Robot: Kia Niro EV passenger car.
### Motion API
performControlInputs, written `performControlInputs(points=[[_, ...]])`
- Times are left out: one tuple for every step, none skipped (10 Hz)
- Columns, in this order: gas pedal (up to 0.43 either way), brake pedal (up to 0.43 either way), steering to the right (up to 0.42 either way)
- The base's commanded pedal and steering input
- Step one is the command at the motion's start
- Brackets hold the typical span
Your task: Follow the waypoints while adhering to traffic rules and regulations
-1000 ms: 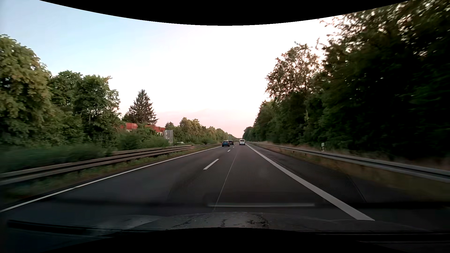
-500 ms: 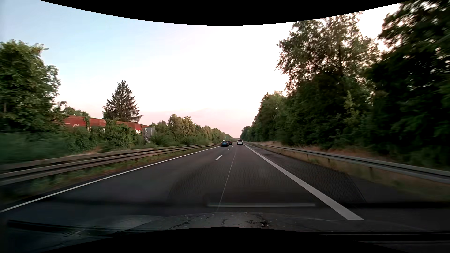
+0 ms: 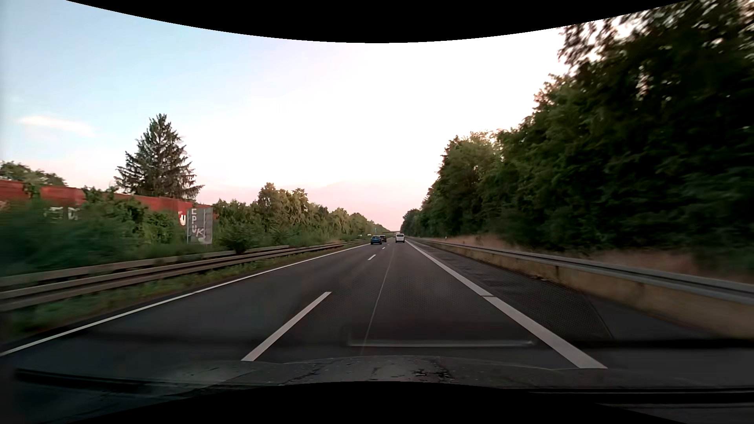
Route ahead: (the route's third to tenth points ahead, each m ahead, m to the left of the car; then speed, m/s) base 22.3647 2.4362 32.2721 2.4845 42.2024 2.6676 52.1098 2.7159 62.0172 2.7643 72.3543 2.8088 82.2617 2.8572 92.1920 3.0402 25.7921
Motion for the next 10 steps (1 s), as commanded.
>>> performControlInputs(points=[[0.331,0.0,-0.004],[0.331,0.0,-0.004],[0.331,0.0,-0.004],[0.331,0.0,-0.004],[0.331,0.0,-0.004],[0.331,0.0,-0.004],[0.319,0.0,-0.004],[0.299,0.0,-0.004],[0.287,0.0,-0.004],[0.28,0.0,-0.004]])
